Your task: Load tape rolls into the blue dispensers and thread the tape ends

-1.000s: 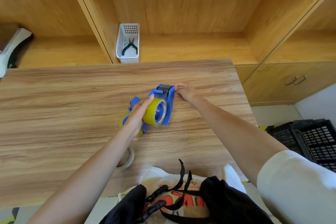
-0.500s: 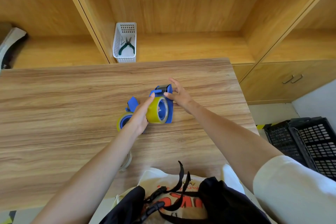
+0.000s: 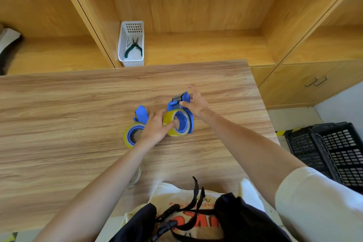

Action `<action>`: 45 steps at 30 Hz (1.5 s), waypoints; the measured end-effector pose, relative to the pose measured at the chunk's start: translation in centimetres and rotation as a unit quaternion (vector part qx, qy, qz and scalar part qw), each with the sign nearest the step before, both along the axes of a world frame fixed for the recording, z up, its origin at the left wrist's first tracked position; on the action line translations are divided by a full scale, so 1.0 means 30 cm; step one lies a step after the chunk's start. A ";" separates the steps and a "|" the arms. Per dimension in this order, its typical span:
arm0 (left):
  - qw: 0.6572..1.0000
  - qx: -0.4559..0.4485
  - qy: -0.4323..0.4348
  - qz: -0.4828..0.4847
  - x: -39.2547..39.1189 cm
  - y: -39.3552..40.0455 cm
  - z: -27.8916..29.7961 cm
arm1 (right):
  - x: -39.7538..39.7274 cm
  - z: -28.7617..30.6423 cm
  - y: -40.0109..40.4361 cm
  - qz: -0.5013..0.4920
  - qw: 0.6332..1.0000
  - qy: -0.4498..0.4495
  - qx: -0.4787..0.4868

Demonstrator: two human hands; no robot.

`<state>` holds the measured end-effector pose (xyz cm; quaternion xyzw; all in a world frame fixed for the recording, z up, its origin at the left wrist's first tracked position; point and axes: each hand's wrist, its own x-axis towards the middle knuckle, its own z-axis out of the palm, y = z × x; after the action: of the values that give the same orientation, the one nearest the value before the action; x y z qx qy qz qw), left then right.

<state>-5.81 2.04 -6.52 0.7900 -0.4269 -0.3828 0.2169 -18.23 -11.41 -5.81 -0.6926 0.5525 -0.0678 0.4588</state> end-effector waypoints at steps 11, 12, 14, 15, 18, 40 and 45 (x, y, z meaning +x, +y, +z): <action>0.877 -0.021 -0.412 -0.246 -0.029 0.019 -0.090 | 0.055 -0.056 0.037 0.036 0.985 0.160 -0.054; 0.873 -0.028 -0.421 -0.243 -0.023 0.020 -0.100 | 0.062 -0.056 0.035 0.034 0.984 0.165 -0.054; 0.870 -0.028 -0.430 -0.239 -0.013 0.021 -0.120 | 0.079 -0.054 0.037 0.034 0.982 0.175 -0.055; 0.869 -0.028 -0.433 -0.238 -0.008 0.022 -0.129 | 0.088 -0.054 0.039 0.035 0.982 0.178 -0.054; 0.864 -0.035 -0.441 -0.239 0.000 0.032 -0.149 | 0.103 -0.058 0.044 0.036 0.981 0.180 -0.058; 0.897 -0.056 -0.384 -0.214 0.012 0.078 -0.109 | 0.056 -0.113 0.091 -0.003 0.996 0.059 0.067; 0.895 -0.045 -0.389 -0.213 0.003 0.100 -0.071 | 0.025 -0.095 0.111 0.025 0.995 0.072 0.061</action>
<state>-5.73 5.04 -8.66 0.7554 -0.6521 -0.0621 -0.0178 -17.47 -8.07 -8.67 -0.6799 0.5694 0.0277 0.4613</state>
